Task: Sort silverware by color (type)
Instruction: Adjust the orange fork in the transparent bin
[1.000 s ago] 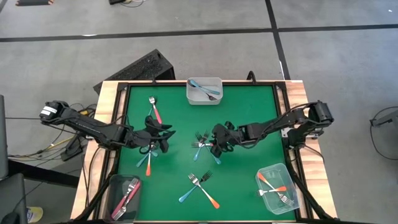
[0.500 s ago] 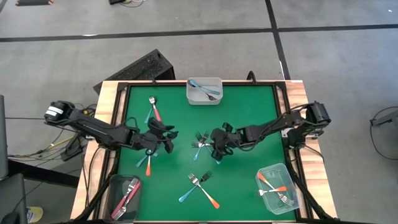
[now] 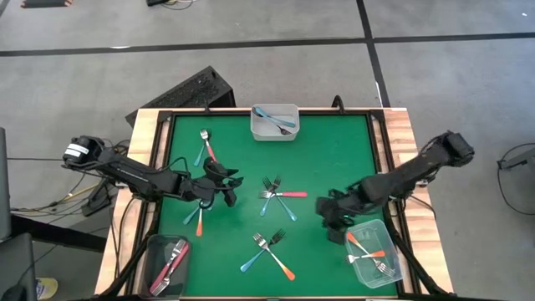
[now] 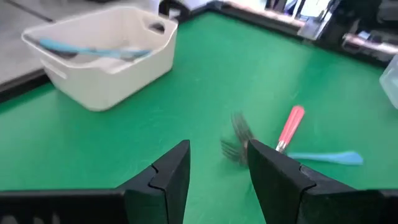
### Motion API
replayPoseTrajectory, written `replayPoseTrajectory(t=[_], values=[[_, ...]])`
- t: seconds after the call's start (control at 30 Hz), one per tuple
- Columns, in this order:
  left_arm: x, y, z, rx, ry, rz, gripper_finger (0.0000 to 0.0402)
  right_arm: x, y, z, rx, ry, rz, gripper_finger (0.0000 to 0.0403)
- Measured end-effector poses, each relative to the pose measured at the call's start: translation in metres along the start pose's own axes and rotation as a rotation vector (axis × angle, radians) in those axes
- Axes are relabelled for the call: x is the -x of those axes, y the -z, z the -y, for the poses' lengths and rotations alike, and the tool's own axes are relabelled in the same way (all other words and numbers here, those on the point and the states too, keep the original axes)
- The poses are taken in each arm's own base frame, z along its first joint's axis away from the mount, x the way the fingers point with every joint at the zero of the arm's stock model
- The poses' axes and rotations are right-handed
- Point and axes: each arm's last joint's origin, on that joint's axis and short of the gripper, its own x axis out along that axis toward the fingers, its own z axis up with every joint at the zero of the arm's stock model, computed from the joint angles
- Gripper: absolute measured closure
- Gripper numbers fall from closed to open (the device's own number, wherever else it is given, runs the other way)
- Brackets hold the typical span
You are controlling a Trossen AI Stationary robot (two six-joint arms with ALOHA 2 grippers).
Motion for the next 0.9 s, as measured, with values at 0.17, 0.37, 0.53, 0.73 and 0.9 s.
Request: replayPoseTrajectory(t=[0.17,0.37,0.53,0.73,0.9], values=[[-0.001,-0.008,0.002,0.013,0.022,0.058,0.0255,0.027,0.018,-0.016,-0.027,-0.13,-0.006,0.0279],[-0.001,-0.009,0.002,0.029,0.028,0.069,0.0255,0.023,0.043,-0.04,-0.064,-0.14,-0.063,0.0193],[-0.002,-0.009,0.002,0.027,0.03,0.067,0.0255,0.007,0.066,-0.061,-0.022,-0.131,-0.128,0.0156],[-0.002,-0.009,0.002,0.036,0.038,0.066,0.0255,-0.005,0.073,-0.073,-0.043,-0.116,-0.078,0.0154],[-0.002,-0.009,0.002,0.054,0.042,0.066,0.0255,-0.023,0.075,-0.074,-0.036,-0.052,-0.082,0.0154]])
